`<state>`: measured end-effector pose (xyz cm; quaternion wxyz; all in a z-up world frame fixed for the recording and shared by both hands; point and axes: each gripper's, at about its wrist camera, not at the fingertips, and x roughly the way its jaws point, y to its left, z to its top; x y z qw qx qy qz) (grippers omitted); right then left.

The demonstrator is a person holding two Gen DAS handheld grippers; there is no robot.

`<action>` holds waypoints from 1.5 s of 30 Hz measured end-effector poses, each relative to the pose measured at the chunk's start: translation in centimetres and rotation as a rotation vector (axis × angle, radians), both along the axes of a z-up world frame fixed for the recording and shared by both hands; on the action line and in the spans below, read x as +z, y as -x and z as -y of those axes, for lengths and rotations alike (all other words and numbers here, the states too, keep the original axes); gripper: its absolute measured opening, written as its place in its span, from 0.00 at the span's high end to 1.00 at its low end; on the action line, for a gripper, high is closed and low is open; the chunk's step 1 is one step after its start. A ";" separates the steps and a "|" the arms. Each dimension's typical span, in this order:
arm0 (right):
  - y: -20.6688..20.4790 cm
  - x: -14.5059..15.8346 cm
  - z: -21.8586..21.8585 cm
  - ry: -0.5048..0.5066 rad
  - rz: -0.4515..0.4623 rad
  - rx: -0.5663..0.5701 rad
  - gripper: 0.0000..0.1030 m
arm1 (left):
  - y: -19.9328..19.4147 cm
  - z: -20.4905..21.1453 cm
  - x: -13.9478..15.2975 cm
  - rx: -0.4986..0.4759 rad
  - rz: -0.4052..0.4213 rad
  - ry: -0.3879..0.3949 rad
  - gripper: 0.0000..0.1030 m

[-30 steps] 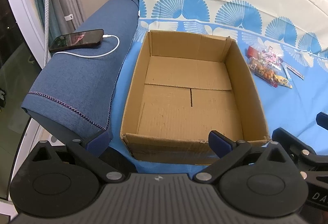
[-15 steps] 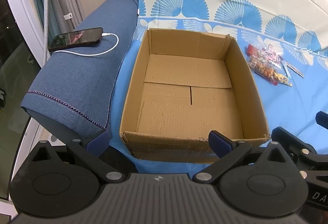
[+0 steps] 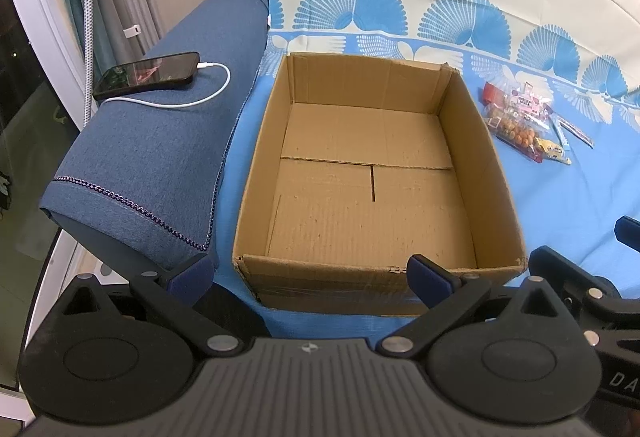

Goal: Organize snacks

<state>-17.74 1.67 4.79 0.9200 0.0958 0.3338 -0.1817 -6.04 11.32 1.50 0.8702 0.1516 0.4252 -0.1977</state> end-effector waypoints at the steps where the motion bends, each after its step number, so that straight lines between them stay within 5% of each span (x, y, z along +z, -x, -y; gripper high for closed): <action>1: 0.0 0.0 0.0 -0.001 0.000 0.000 0.00 | 0.0 0.0 0.0 -0.001 0.000 -0.001 0.00; 28: 0.1 -0.1 1.2 -0.035 0.018 -0.019 0.00 | -0.1 0.7 0.4 -0.003 0.012 -0.027 0.00; 45: 3.3 -2.1 12.8 -0.146 0.088 -0.325 0.00 | -1.9 8.5 2.1 -0.056 0.023 -0.060 0.00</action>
